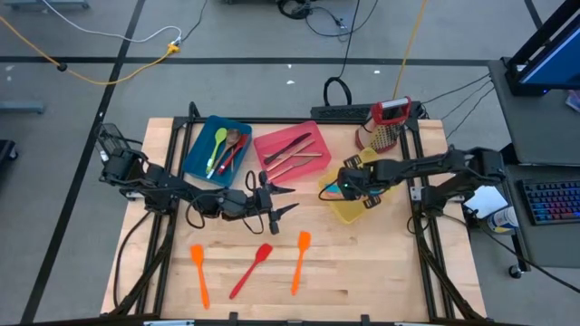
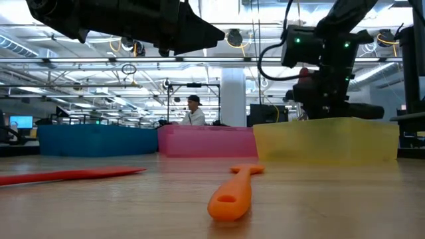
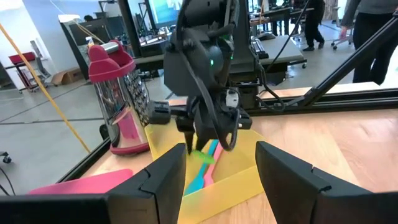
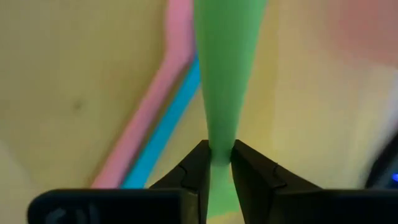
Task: Pick & Place Kitchen Items
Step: Put the green spatula into the yellow bin, then put the left orange spatula into the yellow bin
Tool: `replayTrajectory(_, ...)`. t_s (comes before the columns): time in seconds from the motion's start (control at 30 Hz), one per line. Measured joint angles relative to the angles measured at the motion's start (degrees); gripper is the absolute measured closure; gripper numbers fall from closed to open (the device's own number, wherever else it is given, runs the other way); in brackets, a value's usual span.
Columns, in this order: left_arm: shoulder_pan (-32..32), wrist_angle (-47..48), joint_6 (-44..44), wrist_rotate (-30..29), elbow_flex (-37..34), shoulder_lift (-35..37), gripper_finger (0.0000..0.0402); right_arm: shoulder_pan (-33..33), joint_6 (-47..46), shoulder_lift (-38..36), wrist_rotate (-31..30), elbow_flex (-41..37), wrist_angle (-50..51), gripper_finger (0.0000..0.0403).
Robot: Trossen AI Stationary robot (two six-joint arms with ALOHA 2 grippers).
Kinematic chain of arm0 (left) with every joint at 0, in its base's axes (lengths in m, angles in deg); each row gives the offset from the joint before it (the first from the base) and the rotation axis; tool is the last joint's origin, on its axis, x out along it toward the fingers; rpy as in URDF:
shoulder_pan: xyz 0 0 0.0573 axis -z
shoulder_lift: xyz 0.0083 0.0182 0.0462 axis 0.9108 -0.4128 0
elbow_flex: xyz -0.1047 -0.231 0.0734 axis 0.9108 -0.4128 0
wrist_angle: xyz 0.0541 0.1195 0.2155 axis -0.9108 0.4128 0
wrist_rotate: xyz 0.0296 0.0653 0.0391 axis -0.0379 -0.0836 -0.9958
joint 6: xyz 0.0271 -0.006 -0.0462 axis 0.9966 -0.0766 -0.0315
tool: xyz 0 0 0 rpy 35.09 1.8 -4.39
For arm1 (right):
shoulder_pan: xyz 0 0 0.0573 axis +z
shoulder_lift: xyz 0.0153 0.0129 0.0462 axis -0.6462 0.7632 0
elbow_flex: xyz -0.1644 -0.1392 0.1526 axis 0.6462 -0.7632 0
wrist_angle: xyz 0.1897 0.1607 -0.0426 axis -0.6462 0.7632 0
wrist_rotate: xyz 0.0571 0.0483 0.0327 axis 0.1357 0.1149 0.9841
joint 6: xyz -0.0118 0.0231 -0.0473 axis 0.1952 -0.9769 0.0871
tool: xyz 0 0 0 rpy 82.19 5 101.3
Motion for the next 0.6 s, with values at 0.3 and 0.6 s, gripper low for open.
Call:
replayTrajectory(0.3, 0.00, 0.11, -0.12, 0.00, 0.00, 0.00, 0.0201, 0.00, -1.14, 3.33, 1.31, 0.00, -3.48, 0.0316)
replayTrajectory(0.6, 0.00, 0.98, -0.83, -0.01, 0.00, 0.00, 0.0201, 0.02, -4.27, 2.61, 1.39, -0.02, -4.59, 0.0288)
